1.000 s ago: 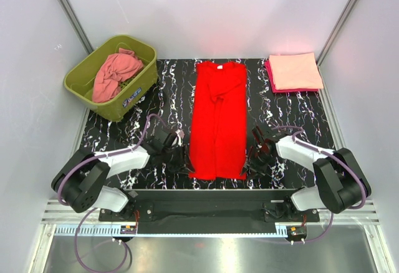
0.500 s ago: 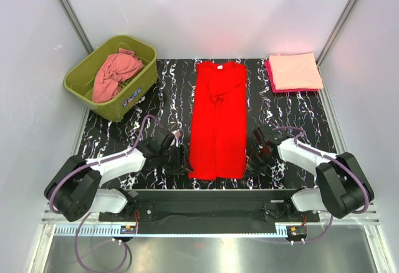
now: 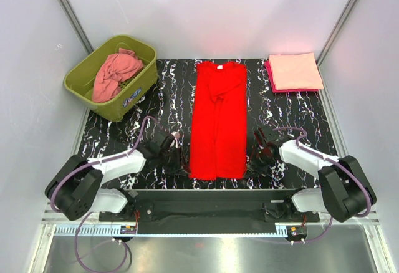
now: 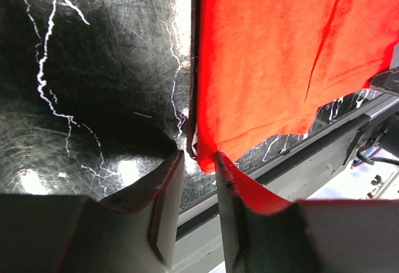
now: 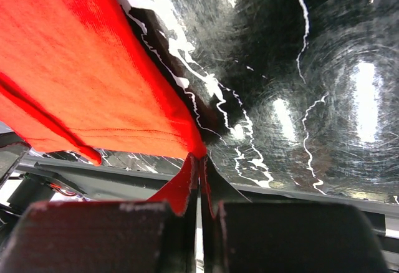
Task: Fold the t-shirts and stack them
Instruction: Fold the tshirt
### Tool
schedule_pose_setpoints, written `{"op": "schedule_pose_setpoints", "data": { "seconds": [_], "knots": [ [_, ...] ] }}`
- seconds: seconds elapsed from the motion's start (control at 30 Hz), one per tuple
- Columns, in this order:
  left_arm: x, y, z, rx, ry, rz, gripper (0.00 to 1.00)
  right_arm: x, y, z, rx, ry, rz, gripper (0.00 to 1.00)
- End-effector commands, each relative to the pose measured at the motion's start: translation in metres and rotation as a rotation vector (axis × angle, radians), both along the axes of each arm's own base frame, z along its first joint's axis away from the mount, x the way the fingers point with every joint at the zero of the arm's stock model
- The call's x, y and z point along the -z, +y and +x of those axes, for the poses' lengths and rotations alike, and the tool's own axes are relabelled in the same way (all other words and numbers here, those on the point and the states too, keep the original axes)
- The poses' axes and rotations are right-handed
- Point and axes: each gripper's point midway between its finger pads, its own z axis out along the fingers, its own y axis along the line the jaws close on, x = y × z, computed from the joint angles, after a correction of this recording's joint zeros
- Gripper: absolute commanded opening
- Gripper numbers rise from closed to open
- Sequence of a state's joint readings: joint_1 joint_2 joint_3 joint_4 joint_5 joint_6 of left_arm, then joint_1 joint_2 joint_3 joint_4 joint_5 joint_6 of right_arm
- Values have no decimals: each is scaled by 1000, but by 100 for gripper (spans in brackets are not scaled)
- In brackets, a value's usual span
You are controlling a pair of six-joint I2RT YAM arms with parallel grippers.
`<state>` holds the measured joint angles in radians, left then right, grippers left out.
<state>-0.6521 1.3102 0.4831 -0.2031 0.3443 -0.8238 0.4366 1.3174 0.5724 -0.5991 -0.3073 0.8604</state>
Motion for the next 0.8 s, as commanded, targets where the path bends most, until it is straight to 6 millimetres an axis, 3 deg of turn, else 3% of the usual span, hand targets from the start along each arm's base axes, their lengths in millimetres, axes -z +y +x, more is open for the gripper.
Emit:
{"op": "schedule_pose_setpoints", "data": {
  "seconds": [0.0,0.23,0.43,0.5,0.77],
  "knots": [
    [15,6,-9,0,28,30,33,-1,-3,0,1,-22,-2,0],
    [22,7,-13,-3,48,45,33,-2,-3,-1,1,-26,0,0],
    [22,1,-13,5,55,30,14,1,-5,-1,-4,-26,-13,0],
    [19,-1,-12,7,51,26,1,1,-6,-3,-3,-19,-14,0],
    [-6,-11,-16,-3,33,-22,0,-26,-4,-1,-5,-63,10,0]
  ]
}}
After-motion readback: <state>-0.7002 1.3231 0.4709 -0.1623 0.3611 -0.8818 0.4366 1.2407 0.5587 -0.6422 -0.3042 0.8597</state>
